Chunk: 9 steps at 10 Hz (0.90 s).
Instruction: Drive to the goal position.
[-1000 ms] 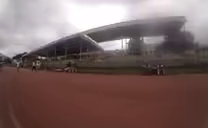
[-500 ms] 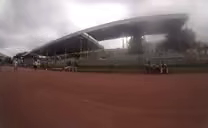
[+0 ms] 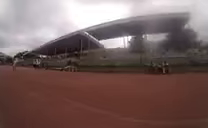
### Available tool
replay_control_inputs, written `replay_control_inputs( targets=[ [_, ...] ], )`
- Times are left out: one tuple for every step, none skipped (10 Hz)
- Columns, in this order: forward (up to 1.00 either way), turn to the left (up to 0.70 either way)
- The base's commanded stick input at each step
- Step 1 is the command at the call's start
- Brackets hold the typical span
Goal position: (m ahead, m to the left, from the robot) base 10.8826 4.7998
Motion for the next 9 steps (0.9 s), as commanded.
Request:
replay_control_inputs(
  targets=[
    [0.7, 0.0],
    [0.7, 0.0],
    [0.7, 0.0],
    [0.7, 0.0],
    [0.7, 0.0],
    [0.7, 0.0],
    [0.7, 0.0],
    [0.7, 0.0],
    [0.7, 0.0]
  ],
)
